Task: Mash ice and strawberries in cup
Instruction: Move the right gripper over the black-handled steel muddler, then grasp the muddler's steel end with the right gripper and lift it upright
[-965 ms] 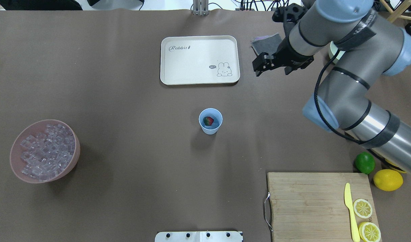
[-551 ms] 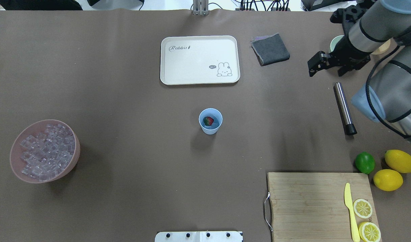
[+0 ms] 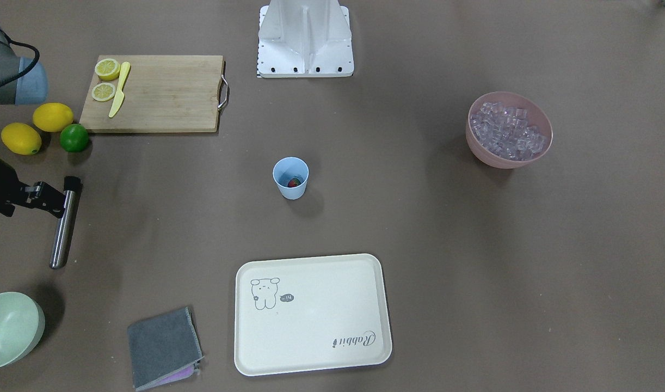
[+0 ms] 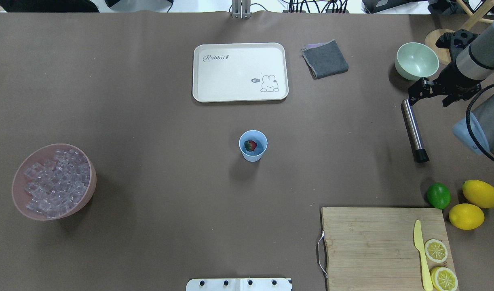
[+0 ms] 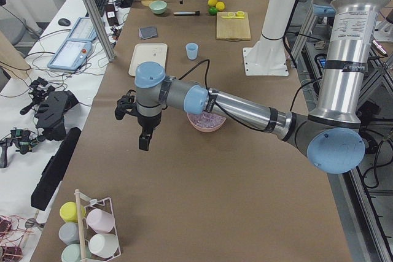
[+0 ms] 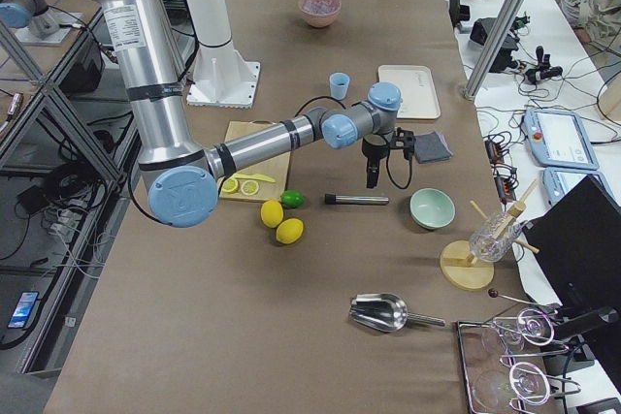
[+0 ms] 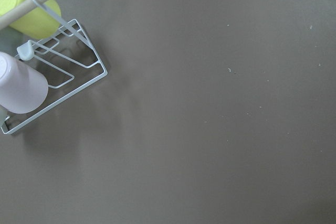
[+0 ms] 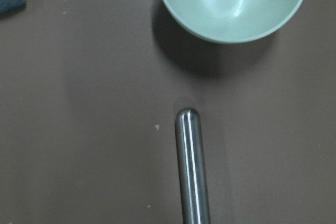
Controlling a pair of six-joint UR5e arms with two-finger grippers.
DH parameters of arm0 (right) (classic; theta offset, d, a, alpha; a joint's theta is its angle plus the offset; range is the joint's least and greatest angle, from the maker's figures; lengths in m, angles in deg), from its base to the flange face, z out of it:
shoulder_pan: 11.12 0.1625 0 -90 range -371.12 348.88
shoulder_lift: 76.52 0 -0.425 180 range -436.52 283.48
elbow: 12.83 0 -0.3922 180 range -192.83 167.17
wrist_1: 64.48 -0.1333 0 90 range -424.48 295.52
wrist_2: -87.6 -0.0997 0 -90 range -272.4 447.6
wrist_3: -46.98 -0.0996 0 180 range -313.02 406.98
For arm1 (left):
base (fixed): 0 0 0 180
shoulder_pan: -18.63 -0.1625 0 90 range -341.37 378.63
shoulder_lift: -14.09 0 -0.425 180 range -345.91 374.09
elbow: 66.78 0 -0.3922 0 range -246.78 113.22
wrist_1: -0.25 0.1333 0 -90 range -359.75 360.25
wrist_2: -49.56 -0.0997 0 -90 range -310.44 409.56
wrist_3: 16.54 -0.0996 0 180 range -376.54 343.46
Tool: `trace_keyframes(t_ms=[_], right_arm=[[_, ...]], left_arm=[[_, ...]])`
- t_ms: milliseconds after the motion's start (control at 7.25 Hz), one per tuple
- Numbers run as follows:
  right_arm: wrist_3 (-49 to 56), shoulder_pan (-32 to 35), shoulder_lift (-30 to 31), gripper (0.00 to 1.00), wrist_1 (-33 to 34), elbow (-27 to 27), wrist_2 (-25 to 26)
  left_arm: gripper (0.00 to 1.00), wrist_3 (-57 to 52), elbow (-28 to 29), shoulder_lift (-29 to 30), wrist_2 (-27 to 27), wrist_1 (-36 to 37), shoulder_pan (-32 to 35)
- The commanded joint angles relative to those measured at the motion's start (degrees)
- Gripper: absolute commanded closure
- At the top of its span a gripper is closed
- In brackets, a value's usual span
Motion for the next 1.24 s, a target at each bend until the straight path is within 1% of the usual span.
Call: trace_keyframes(t_ms=[0,138,551,1103], right_arm=[[-0.1,-0.1,-1.4,0.01,-11.1,-10.5,0.0],[0.0,-0.5,-2.2,0.01,-12.1,-12.2,0.0],[0.5,-4.0,-2.7,0.01,-12.3,-12.4,0.6],[0.6,-4.4,-2.7,0.03,-12.6,-14.3,0.7]], left_arm=[[0.02,0.0,-0.2,-0.1,-0.2,-0.1,0.1],[0.02,0.0,-0.3,0.2,-0.4,-0.1,0.1],[0.02,0.0,-0.1,0.7,-0.4,-0.1,0.1],[0.02,0.0,0.0,1.4,-0.5,-0.1,0.0]])
